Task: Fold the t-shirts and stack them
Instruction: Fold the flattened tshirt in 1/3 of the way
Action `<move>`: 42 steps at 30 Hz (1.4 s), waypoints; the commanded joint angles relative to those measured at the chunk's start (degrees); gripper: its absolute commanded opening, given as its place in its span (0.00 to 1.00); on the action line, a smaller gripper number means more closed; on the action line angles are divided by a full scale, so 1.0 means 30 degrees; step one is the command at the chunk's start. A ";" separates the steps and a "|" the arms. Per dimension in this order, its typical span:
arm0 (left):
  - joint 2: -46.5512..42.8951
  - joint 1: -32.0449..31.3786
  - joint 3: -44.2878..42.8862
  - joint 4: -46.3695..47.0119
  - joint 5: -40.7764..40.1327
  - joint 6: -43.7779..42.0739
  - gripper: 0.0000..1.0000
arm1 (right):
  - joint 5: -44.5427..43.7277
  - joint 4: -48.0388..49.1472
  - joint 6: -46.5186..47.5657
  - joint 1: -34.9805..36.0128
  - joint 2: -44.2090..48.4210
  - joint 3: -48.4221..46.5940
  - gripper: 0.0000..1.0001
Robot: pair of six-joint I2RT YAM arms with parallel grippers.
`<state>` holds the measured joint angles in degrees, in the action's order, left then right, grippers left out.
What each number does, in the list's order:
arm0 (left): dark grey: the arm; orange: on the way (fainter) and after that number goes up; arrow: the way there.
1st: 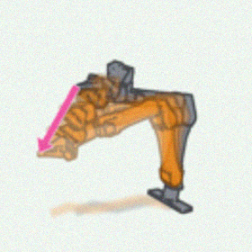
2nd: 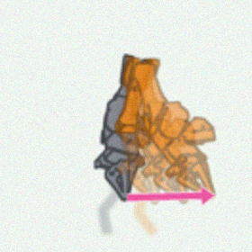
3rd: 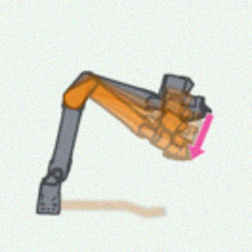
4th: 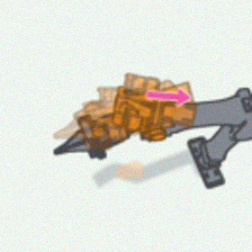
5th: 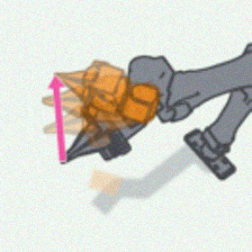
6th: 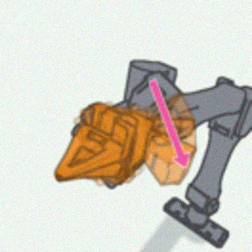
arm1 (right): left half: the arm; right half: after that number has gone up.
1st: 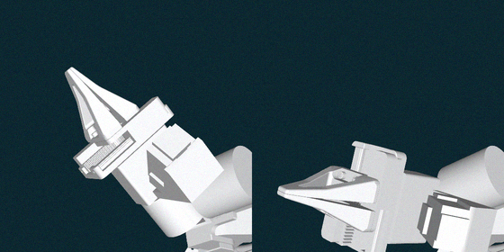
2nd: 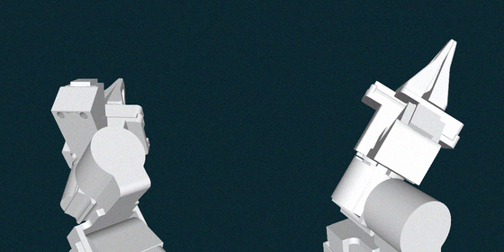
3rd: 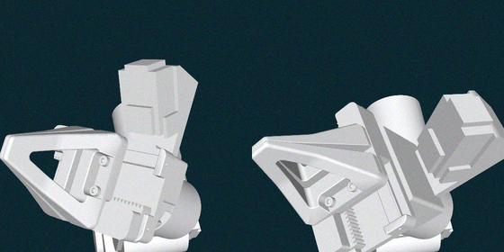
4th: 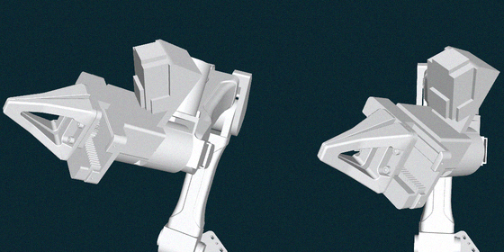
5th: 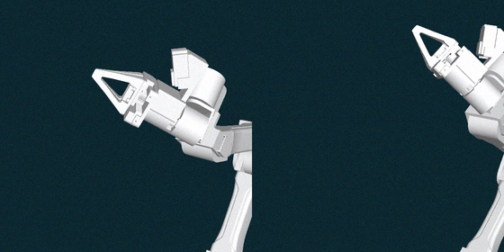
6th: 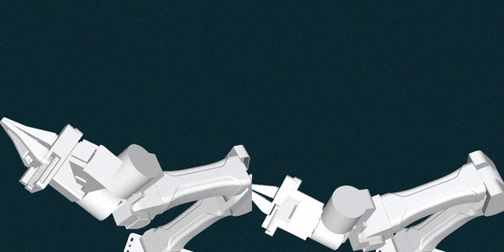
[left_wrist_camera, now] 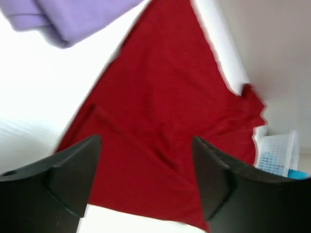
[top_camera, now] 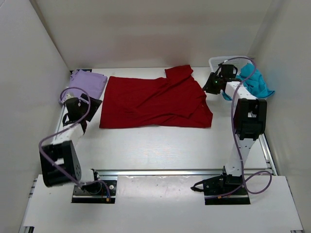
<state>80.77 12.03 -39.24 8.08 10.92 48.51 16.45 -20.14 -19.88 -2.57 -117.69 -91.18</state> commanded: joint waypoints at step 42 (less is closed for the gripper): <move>-0.0676 0.0209 0.6989 0.5218 -0.0475 0.3429 0.02 | -0.3609 1.1840 -0.6089 -0.0667 1.2778 2.1372 0.18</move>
<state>78.39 12.99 -16.12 22.70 10.26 58.83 4.21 10.94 -38.57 -3.95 -77.65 -24.67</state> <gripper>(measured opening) 0.059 0.202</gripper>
